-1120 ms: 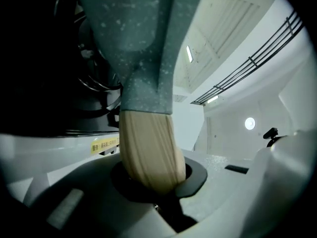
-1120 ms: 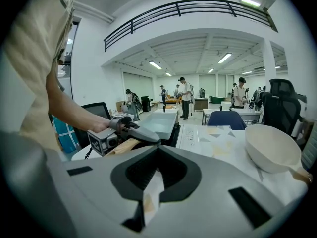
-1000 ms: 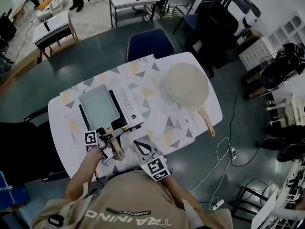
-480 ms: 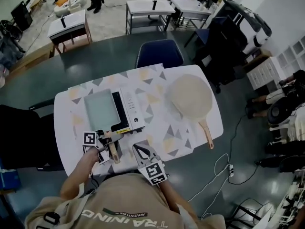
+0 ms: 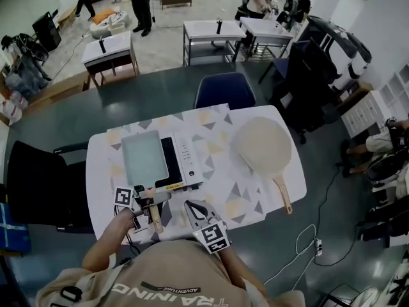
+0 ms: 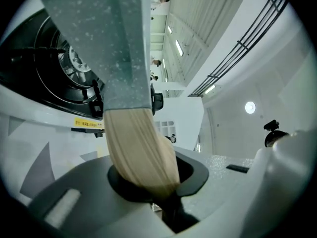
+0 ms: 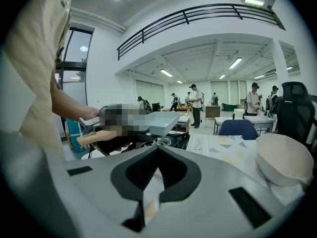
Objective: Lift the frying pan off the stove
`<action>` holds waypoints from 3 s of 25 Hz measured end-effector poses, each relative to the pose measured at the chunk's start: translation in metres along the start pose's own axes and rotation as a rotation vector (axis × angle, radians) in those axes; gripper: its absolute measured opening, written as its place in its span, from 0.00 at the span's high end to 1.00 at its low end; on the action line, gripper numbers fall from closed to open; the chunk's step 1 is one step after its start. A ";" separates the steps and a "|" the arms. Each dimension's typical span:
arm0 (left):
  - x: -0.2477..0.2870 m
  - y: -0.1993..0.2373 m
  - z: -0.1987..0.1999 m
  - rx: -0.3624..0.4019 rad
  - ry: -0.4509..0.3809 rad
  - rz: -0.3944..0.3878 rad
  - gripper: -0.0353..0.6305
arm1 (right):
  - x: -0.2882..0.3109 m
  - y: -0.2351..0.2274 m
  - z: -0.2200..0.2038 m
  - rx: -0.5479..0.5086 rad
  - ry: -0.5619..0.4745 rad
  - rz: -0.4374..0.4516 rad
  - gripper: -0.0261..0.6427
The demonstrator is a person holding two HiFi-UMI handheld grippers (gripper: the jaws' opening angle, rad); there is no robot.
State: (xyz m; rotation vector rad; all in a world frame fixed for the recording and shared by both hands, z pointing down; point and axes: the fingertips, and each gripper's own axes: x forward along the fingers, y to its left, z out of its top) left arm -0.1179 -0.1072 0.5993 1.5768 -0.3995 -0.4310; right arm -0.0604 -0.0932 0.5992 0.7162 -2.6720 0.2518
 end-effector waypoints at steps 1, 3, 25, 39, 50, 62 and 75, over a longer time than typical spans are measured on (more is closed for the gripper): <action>-0.001 -0.005 0.001 0.009 -0.004 -0.006 0.87 | 0.001 -0.001 0.002 -0.003 -0.004 0.001 0.96; -0.002 -0.012 0.003 0.031 -0.006 -0.003 0.87 | 0.002 -0.004 0.004 -0.006 -0.011 0.003 0.96; 0.011 -0.070 -0.005 0.116 0.018 -0.023 0.85 | 0.007 -0.031 0.064 -0.089 -0.105 0.023 0.96; 0.023 -0.073 0.000 0.126 0.024 -0.028 0.85 | 0.005 -0.042 0.071 -0.080 -0.136 0.001 0.96; 0.025 -0.062 -0.005 0.111 0.017 -0.038 0.84 | -0.001 -0.038 0.079 -0.091 -0.175 -0.006 0.96; 0.020 -0.063 -0.003 0.107 -0.001 -0.050 0.83 | 0.002 -0.032 0.078 -0.089 -0.168 0.006 0.96; 0.017 -0.063 0.001 0.096 0.009 -0.053 0.83 | 0.009 -0.027 0.078 -0.082 -0.155 0.010 0.96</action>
